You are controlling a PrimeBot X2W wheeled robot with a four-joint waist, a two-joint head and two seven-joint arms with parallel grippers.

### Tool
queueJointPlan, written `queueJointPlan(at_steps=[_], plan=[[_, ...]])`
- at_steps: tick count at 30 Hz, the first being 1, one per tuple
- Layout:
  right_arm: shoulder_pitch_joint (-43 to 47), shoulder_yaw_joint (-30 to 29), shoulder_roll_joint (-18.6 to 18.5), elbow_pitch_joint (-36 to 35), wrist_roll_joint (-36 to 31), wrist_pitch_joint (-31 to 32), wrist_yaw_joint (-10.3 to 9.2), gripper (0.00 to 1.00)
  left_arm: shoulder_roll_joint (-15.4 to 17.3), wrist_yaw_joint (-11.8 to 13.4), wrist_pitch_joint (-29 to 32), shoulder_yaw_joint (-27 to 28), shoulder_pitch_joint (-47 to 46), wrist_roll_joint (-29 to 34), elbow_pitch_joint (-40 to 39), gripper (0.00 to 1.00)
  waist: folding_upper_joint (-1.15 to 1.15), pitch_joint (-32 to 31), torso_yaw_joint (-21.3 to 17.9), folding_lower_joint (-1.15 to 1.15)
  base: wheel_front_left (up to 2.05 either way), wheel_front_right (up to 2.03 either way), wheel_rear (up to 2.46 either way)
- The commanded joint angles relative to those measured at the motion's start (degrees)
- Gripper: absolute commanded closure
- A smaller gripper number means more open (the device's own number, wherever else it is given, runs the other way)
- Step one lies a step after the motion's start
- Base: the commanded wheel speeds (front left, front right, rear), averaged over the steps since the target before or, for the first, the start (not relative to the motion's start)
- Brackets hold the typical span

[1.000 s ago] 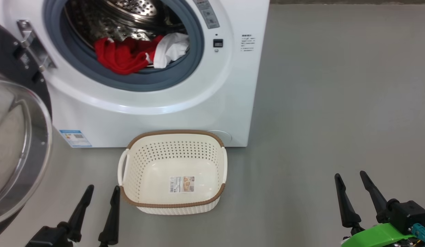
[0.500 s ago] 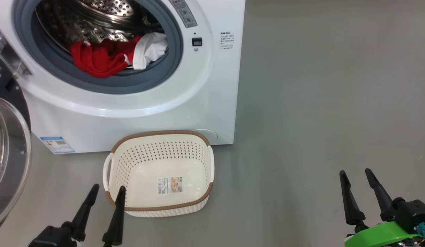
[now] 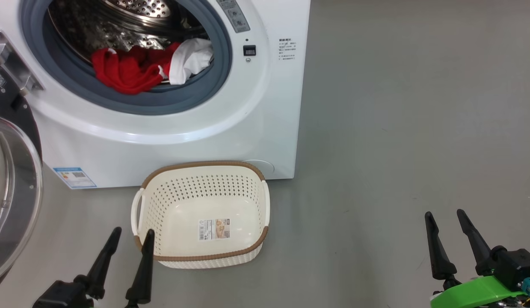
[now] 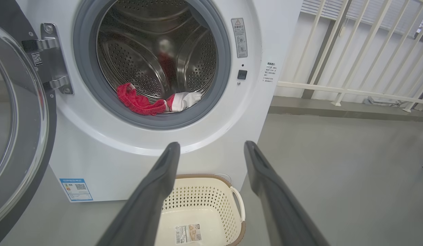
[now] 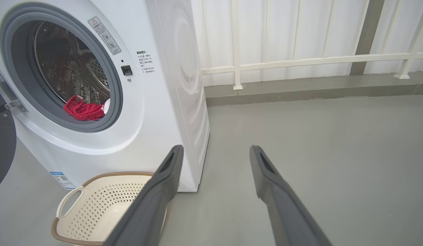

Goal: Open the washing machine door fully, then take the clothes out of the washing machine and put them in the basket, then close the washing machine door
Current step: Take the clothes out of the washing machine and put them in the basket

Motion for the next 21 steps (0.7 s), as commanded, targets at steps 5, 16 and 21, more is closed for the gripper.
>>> queueJointPlan(at_steps=[5,16,21], plan=[[-0.7,1.2,-0.6,-1.5,-0.3,-0.5,0.37,0.00,0.7,0.0,-0.3,2.5,-1.6,-0.7,-1.3,0.00,0.00,0.0,0.3,0.00,0.00,0.00,0.00],[-0.5,1.8,-0.6,-1.4,-0.3,-0.5,0.37,0.00,1.5,0.0,-0.3,1.1,-1.7,-3.1,-1.3,0.00,0.00,-0.3,0.6,0.00,0.50,-0.50,0.00],[-0.5,2.0,-0.6,-1.4,-0.4,-0.5,0.37,0.00,1.6,0.0,-0.3,1.2,-1.8,-3.1,-1.4,0.00,0.00,-0.1,0.6,0.00,1.30,-1.30,0.00]])
